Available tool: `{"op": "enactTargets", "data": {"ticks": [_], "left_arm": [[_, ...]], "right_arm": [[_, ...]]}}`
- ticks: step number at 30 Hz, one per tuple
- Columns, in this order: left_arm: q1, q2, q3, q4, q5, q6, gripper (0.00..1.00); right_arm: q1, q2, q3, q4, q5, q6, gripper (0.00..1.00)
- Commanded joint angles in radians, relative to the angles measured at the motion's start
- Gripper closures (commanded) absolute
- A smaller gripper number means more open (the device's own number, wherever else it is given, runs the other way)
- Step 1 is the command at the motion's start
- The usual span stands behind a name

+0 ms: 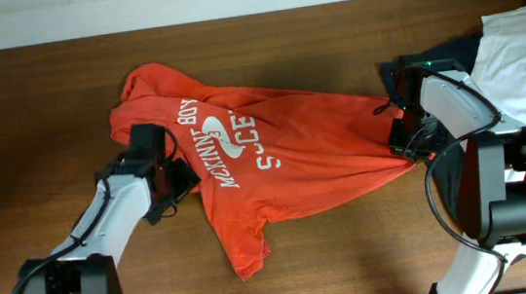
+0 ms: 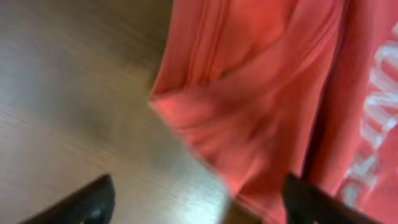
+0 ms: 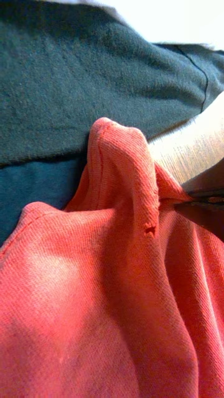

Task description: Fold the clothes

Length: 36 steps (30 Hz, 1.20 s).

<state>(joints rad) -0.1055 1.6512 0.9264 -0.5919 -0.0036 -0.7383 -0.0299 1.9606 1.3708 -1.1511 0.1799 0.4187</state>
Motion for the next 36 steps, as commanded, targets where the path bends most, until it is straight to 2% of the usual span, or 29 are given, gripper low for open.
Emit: {"op": "enactTargets", "data": {"ticks": [1, 4, 6, 7, 8, 9, 10, 12, 15, 18, 19, 20, 21, 22, 24, 26, 29, 30, 33, 36], "left_arm": [[0.009, -0.013, -0.078, 0.142, 0.007, -0.032, 0.24], [0.01, 0.013, -0.122, 0.201, 0.008, -0.032, 0.29], [0.01, 0.037, -0.126, 0.211, 0.007, -0.032, 0.46], [0.01, 0.05, -0.126, 0.22, 0.005, -0.031, 0.58], [0.01, 0.053, -0.126, 0.225, -0.01, -0.031, 0.84], [0.011, 0.052, -0.125, 0.231, -0.047, -0.031, 1.0], [0.017, 0.049, -0.115, 0.233, -0.099, -0.003, 1.0], [0.087, 0.035, -0.028, 0.177, -0.225, 0.179, 1.0], [0.248, 0.031, 0.167, 0.062, -0.254, 0.24, 1.0], [0.341, 0.031, 0.266, 0.06, -0.251, 0.259, 1.0], [0.364, 0.031, 0.273, 0.06, -0.214, 0.273, 0.88], [0.37, 0.035, 0.272, 0.05, -0.145, 0.311, 0.53], [0.369, 0.039, 0.27, 0.035, -0.104, 0.329, 0.41], [0.364, 0.041, 0.268, 0.01, -0.077, 0.329, 0.38], [0.348, 0.041, 0.267, -0.058, -0.022, 0.329, 0.37], [0.314, 0.042, 0.265, -0.204, 0.116, 0.33, 0.46], [0.228, 0.041, 0.2, -0.337, 0.183, 0.333, 0.46], [0.192, 0.042, 0.159, -0.334, 0.183, 0.333, 0.47], [0.068, 0.042, 0.009, -0.202, 0.184, 0.344, 0.58], [-0.032, 0.042, -0.093, -0.059, 0.182, 0.344, 0.6]], "right_arm": [[0.003, -0.024, 0.015, -0.001, 0.03, 0.004, 0.96], [0.003, -0.024, 0.015, -0.001, 0.03, 0.004, 0.95], [0.003, -0.024, 0.015, -0.001, 0.03, 0.005, 0.95], [0.003, -0.024, 0.015, -0.001, 0.03, 0.005, 0.95], [0.003, -0.024, 0.015, -0.001, 0.03, 0.004, 0.95], [0.003, -0.024, 0.015, -0.002, 0.03, 0.005, 0.95], [0.003, -0.024, 0.015, -0.002, 0.03, 0.004, 0.95], [0.003, -0.024, 0.015, -0.002, 0.03, 0.004, 0.95], [0.003, -0.024, 0.015, -0.001, 0.03, 0.005, 0.95], [0.003, -0.024, 0.015, -0.001, 0.03, 0.005, 0.95], [0.003, -0.024, 0.015, -0.001, 0.03, 0.005, 0.95], [0.003, -0.024, 0.015, -0.001, 0.03, 0.004, 0.95], [0.003, -0.024, 0.015, -0.001, 0.03, 0.004, 0.95], [0.003, -0.024, 0.015, -0.001, 0.03, 0.004, 0.95], [0.003, -0.024, 0.015, -0.001, 0.03, 0.004, 0.95], [0.003, -0.024, 0.015, 0.0, 0.03, 0.004, 0.95], [0.003, -0.024, 0.015, 0.0, 0.03, 0.004, 0.95], [0.003, -0.024, 0.015, -0.001, 0.03, 0.004, 0.95], [0.003, -0.024, 0.015, -0.001, 0.03, 0.004, 0.95], [0.003, -0.024, 0.015, -0.002, 0.03, 0.004, 0.95]]}}
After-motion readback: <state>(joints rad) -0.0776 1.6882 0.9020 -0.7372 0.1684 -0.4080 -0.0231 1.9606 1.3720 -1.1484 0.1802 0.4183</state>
